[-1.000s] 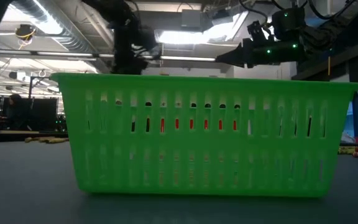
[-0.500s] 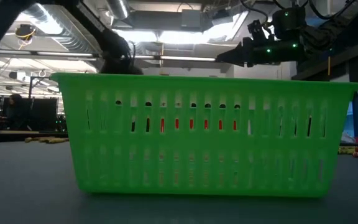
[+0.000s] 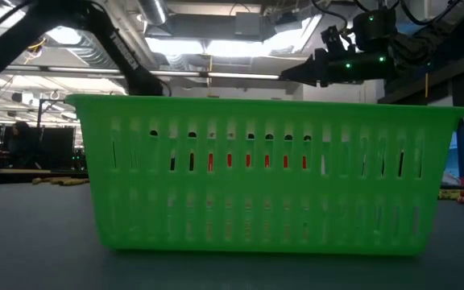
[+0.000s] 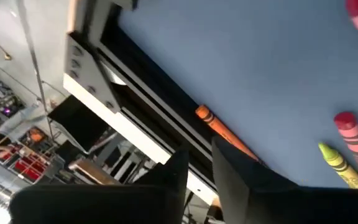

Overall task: Sort crayons
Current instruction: Put the orange crayon into the transparent bin

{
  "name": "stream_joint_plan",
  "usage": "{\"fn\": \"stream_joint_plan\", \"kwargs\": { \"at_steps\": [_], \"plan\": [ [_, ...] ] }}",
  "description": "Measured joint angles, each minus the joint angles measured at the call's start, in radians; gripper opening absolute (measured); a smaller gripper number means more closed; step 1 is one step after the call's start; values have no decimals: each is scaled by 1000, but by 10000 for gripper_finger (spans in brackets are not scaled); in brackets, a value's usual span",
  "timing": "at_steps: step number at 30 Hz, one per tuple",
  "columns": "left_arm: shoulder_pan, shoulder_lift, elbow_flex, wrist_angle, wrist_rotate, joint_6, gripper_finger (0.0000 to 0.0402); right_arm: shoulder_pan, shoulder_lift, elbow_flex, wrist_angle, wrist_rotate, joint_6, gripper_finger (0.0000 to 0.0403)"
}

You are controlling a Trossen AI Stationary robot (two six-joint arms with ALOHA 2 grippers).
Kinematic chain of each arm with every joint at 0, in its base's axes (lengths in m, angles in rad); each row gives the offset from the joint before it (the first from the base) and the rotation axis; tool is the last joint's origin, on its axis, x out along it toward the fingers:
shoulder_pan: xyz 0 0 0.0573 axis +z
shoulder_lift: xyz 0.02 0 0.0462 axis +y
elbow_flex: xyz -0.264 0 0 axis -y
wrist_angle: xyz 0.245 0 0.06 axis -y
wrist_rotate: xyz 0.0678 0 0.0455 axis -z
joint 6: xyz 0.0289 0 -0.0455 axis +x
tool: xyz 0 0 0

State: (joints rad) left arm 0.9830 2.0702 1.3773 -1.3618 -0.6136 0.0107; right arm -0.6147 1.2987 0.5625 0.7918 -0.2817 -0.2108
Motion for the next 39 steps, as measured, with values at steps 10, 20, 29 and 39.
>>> {"fn": "stream_joint_plan", "kwargs": {
  "at_steps": [10,20,29,39],
  "plan": [
    [58,86,0,-23,-30,52,2,0,0,0,-4,0,-1,137],
    [78,100,19,70,-33,132,1,0,0,0,-8,0,-2,137],
    [104,100,32,59,22,187,1,0,0,0,-8,0,5,137],
    [136,166,104,-43,60,190,2,0,0,0,-7,0,8,137]
  ]
}}
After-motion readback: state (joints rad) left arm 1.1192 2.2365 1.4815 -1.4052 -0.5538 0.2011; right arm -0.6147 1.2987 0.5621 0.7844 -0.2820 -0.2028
